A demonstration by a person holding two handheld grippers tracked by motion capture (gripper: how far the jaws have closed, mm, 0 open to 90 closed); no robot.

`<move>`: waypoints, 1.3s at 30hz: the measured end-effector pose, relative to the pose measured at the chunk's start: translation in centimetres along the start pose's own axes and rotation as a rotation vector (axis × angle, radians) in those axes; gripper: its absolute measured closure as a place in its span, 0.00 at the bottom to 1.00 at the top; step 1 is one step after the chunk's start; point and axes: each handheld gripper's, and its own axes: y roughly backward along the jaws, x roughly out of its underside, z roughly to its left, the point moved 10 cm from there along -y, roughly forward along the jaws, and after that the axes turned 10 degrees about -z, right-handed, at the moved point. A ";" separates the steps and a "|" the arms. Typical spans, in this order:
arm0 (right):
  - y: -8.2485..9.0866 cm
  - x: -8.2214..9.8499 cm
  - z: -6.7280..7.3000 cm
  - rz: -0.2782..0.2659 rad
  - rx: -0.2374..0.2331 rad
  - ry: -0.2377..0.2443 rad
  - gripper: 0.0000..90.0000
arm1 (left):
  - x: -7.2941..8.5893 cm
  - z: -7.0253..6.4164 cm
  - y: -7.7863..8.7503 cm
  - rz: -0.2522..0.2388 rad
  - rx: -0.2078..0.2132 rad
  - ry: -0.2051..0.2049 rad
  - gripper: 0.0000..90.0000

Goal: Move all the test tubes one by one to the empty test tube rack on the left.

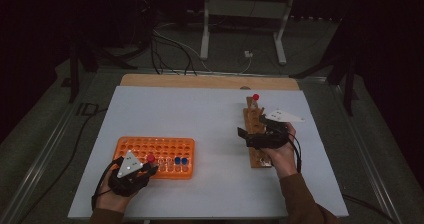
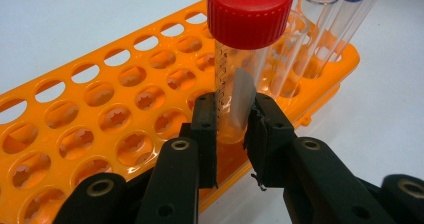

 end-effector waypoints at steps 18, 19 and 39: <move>-0.2 0.2 0.2 0.004 -0.006 0.002 0.02 | 0.1 -0.1 0.0 0.005 0.006 0.004 0.76; -0.2 0.2 0.1 0.005 -0.005 0.002 0.02 | 0.1 -0.2 0.0 0.005 0.007 0.004 0.74; -0.1 0.0 -0.4 0.002 0.019 0.017 0.02 | -2.6 1.0 2.6 -0.219 0.000 0.105 0.15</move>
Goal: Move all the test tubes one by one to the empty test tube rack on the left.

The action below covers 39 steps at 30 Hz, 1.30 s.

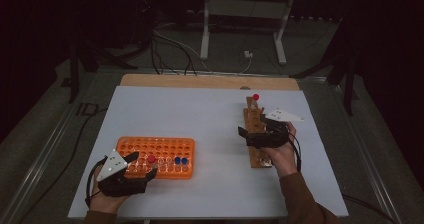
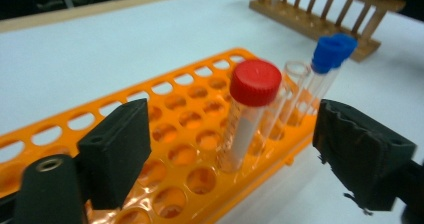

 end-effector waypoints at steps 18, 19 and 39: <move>-0.7 -1.6 -2.3 -0.012 0.064 0.010 0.04 | -2.4 3.7 0.7 -0.086 -0.137 0.078 0.01; -0.8 -1.6 -2.5 -0.008 0.067 0.011 0.04 | -2.5 3.8 0.7 -0.087 -0.139 0.081 0.01; -3.7 -2.4 -7.0 0.035 0.171 -0.002 0.10 | -2.1 5.0 0.8 -0.109 -0.169 0.117 0.01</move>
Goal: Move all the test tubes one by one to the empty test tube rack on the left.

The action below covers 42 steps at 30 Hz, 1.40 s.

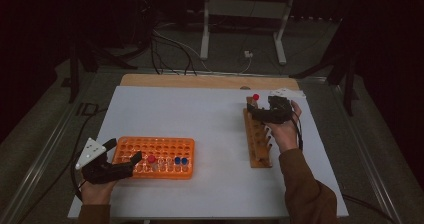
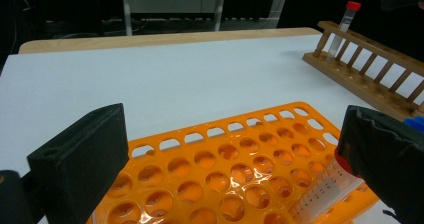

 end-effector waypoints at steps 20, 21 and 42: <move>-3.3 1.4 -1.8 0.059 0.067 -0.001 0.70 | 0.4 0.0 0.0 0.010 -0.009 0.005 0.01; -3.4 1.4 -1.8 0.064 0.070 0.008 0.71 | 0.4 0.0 0.0 0.011 -0.011 0.004 0.01; -4.2 2.1 -1.4 0.096 0.092 0.057 0.83 | 0.4 0.1 0.1 0.011 -0.010 0.005 0.01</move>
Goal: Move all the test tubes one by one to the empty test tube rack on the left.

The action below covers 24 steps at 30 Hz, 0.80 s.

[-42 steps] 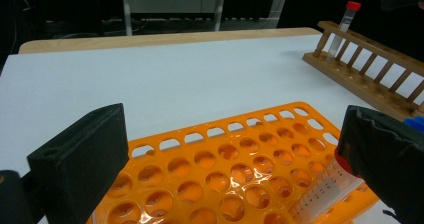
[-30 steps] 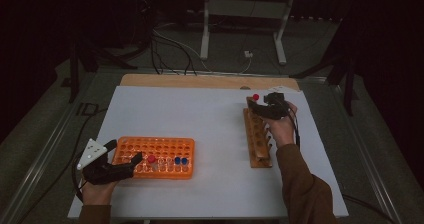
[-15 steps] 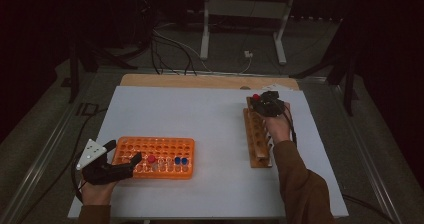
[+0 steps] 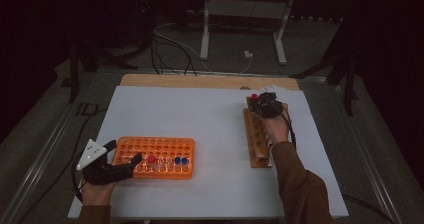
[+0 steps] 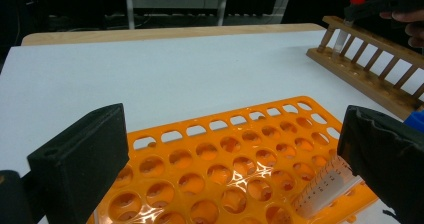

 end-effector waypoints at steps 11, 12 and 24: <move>1.6 -1.7 -0.2 -0.074 -0.008 -0.016 0.83 | 0.0 0.0 0.0 0.003 -0.002 -0.003 0.01; 1.8 -1.9 -0.1 -0.082 -0.011 -0.017 0.83 | 0.0 0.0 0.0 0.004 -0.002 -0.003 0.01; 4.5 -4.6 -0.4 -0.182 -0.015 -0.014 0.83 | -0.3 0.0 0.0 -0.005 -0.003 -0.001 0.01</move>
